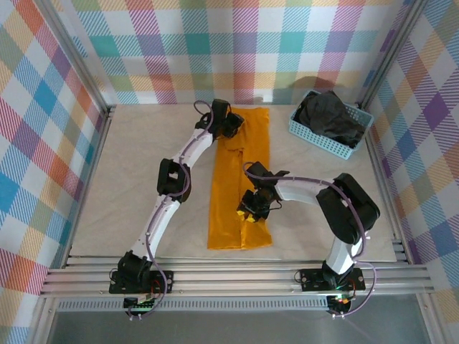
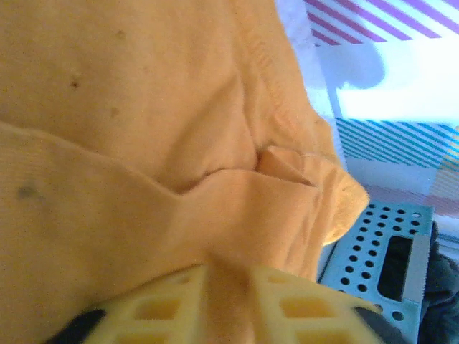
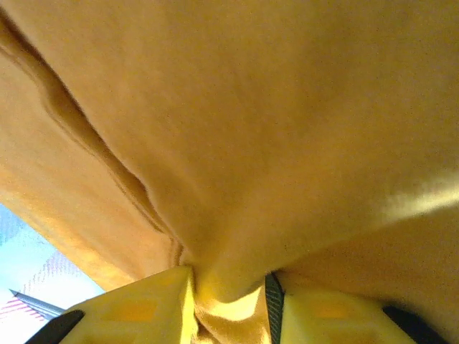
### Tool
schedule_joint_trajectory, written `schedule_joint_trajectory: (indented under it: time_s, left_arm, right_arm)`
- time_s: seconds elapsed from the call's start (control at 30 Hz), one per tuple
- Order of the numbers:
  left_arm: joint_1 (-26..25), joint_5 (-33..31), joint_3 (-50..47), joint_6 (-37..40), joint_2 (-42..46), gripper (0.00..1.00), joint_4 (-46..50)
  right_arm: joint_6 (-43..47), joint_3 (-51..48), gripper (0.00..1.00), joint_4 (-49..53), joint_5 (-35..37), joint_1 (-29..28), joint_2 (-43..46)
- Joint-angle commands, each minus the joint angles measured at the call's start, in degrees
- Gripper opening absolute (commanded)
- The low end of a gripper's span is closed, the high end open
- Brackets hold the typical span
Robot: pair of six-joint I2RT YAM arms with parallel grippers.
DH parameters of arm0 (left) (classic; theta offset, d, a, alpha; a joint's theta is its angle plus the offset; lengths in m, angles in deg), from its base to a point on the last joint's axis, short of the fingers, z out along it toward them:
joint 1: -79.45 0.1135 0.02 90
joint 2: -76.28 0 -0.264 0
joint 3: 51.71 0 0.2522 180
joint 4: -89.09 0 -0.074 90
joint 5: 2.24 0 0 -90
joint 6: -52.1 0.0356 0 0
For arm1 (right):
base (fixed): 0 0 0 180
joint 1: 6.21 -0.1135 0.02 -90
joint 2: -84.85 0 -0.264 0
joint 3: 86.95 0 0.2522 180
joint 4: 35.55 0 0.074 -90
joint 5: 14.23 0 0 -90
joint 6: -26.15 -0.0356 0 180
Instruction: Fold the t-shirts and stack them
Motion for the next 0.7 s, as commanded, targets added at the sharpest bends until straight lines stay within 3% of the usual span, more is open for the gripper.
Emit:
schedule_joint_trajectory:
  time_s: [0.0,0.17,0.23,0.33,0.47,0.57,0.67]
  left_arm:
    - [1.65,-2.10,0.93,5.71,8.24,0.43,4.82]
    - [0.94,-6.38,-4.08,15.61,25.06,0.50,16.76]
    - [0.13,-7.40,-17.99,17.87,36.31,0.51,18.04]
    - [-1.69,-8.37,-46.46,18.60,55.36,0.50,14.60]
    - [-4.76,-8.07,-75.27,18.33,74.34,0.42,17.58]
    - [-9.87,-7.41,-95.56,16.59,86.73,0.37,16.66]
    - [-18.11,-10.56,-108.54,12.98,95.63,0.38,20.12]
  right_arm:
    - [2.18,0.85,0.38,-2.30,3.02,-0.40,1.05]
    - [8.63,3.90,0.49,0.72,6.35,-0.54,7.87]
    - [10.84,5.62,0.52,3.77,8.11,-0.53,11.47]
    - [10.67,5.09,0.53,7.42,10.33,-0.53,17.02]
    - [4.91,-2.12,0.47,11.32,12.57,-0.49,25.92]
    - [2.17,-10.55,0.45,12.39,12.91,-0.62,33.79]
    - [3.93,-14.97,0.46,15.78,12.59,-0.62,37.77]
